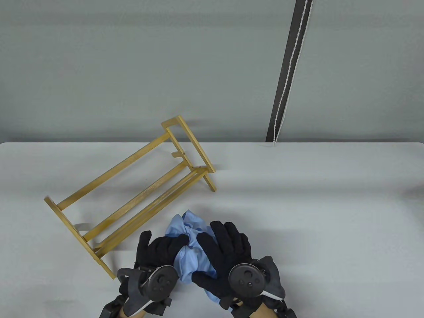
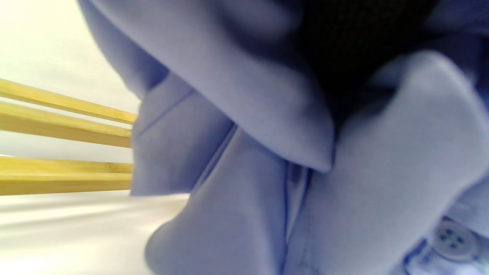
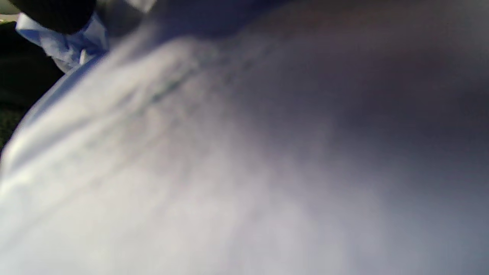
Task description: Hang long-sleeve shirt on book rack
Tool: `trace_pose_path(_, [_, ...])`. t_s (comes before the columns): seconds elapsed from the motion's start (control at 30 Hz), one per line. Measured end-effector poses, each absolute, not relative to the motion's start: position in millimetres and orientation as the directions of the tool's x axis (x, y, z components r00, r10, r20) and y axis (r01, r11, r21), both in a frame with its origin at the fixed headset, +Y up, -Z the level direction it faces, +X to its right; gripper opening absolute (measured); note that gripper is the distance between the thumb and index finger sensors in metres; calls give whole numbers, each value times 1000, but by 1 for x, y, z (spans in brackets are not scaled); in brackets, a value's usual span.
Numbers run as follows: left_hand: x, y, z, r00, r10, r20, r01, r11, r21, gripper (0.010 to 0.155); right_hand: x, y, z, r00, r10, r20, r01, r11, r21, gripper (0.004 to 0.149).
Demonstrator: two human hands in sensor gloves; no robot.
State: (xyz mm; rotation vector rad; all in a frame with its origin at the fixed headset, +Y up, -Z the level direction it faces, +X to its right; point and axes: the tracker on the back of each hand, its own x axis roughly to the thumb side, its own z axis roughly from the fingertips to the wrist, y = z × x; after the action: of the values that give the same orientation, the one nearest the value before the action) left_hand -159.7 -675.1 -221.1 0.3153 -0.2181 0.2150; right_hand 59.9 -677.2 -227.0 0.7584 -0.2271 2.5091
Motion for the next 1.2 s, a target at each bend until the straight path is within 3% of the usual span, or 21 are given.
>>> trace_pose_path(0.47, [-164,-673,-224,960,180,212,-236,931,279,74,110,-683,-221,-796,349,494,-436,-897,-69,88])
trace_pose_path(0.67, [-165,-671,-225,968,154,196,-207,935,287,74,131,-691,-216,-796,389,463,-474,-877,-80,88])
trace_pose_path(1.2, [-183,-649,-232,987,145,73,-161,930,331,74,140,-688,-212,-795,411,447,-498,-862,-94,87])
